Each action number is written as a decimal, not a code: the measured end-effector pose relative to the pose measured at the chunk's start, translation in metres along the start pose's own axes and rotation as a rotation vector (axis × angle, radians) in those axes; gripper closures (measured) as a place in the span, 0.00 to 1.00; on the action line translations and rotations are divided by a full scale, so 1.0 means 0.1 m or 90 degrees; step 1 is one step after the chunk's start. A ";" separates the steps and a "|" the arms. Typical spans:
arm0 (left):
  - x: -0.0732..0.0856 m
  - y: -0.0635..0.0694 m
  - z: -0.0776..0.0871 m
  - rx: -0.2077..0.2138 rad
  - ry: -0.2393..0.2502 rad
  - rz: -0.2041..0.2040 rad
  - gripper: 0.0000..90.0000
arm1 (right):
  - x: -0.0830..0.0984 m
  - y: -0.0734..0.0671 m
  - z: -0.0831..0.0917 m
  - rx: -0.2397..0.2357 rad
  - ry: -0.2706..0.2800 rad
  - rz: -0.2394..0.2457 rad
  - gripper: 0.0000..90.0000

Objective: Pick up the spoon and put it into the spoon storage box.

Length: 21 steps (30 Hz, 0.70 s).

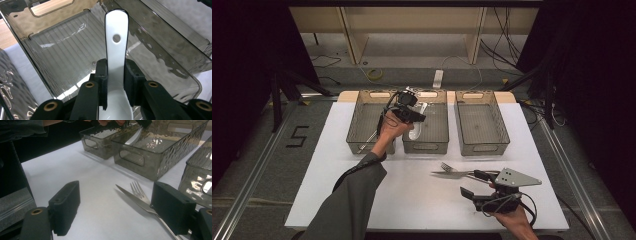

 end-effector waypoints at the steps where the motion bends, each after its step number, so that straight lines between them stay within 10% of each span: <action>1: 0.00 0.00 0.00 -0.001 -0.001 0.001 0.82 | 0.00 0.00 0.00 0.000 0.000 0.000 0.27; 13: 0.05 0.01 -0.09 -0.009 -0.038 -0.007 0.80 | 0.00 0.00 0.00 -0.001 -0.001 0.000 0.27; 21: -0.01 0.01 0.00 -0.005 -0.027 0.014 0.56 | 0.00 0.00 0.00 -0.003 0.001 0.001 0.27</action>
Point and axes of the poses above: each handheld gripper's, and its own axes: z roughly backward along the jaws, x roughly out of its underside, y roughly to its right, the point moved 2 cm from there along -z, roughly forward along the jaws, and after that the axes turned 4 degrees about -z, right-handed, at the moved point
